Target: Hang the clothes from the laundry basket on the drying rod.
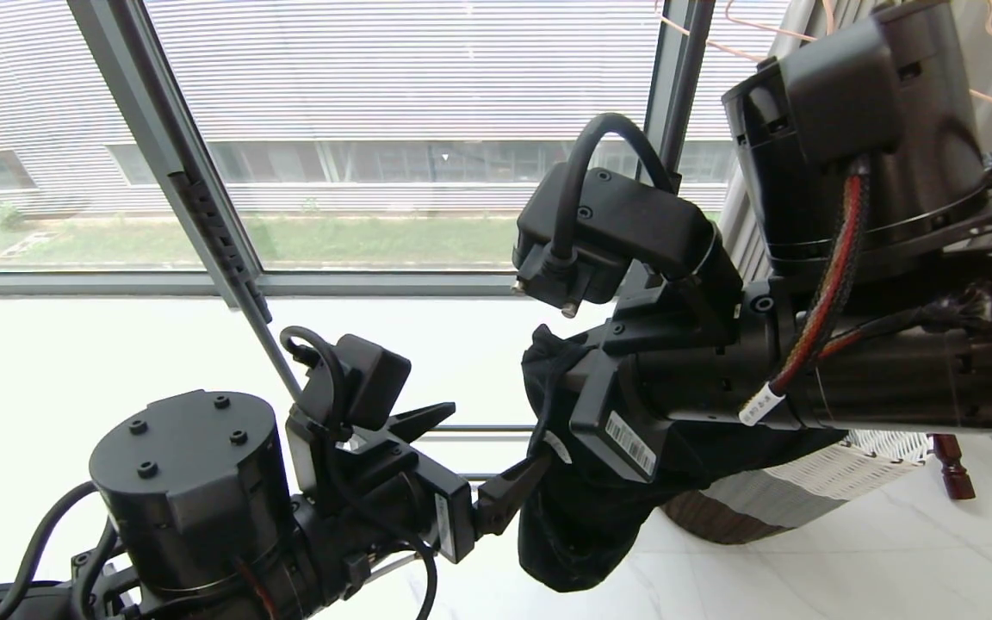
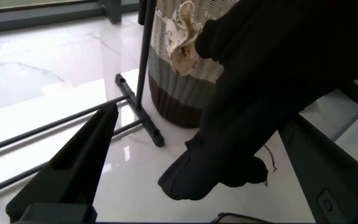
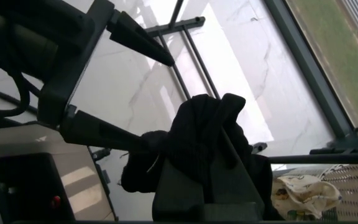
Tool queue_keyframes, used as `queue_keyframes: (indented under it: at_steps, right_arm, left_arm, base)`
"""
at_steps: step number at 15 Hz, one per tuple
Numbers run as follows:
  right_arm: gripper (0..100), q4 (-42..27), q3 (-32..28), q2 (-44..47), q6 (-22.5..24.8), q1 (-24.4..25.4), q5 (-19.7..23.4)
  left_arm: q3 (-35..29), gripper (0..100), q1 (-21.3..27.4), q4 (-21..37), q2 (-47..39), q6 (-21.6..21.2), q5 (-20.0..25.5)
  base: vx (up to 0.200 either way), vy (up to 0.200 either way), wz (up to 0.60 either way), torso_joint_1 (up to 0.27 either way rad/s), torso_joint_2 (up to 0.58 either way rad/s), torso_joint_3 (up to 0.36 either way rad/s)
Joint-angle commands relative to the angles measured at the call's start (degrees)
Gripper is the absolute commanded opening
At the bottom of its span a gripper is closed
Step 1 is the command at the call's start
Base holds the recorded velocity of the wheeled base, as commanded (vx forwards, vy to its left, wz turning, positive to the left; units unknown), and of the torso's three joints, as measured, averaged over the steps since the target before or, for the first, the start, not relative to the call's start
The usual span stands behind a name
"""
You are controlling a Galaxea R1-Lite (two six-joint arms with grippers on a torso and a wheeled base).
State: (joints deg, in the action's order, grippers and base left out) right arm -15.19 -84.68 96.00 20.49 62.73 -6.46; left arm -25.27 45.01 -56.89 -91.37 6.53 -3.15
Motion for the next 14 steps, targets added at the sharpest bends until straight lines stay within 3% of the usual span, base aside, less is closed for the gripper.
queue_keyframes:
  at_steps: [1, 5, 14]
  right_arm:
    - [0, 0.0, -0.1, -0.3, 0.0, 0.0, 0.0]
    - [0, 0.0, -0.1, -0.5, 0.1, 0.3, 0.0]
    - [0, -0.1, 0.2, -0.5, 0.1, 2.1, 0.2]
  left_arm:
    - [-0.2, 100, -1.2, 0.0, -0.7, 0.1, 0.0]
    - [0.2, 100, -1.9, -0.1, -3.2, 2.3, -0.3]
    - [0.1, 100, -2.7, -0.1, -10.8, 2.1, -0.5]
  base:
    - [0.000, 0.000, 0.00, 0.000, 0.00, 0.000]
    - [0.000, 0.000, 0.00, 0.000, 0.00, 0.000]
    - [0.000, 0.000, 0.00, 0.000, 0.00, 0.000]
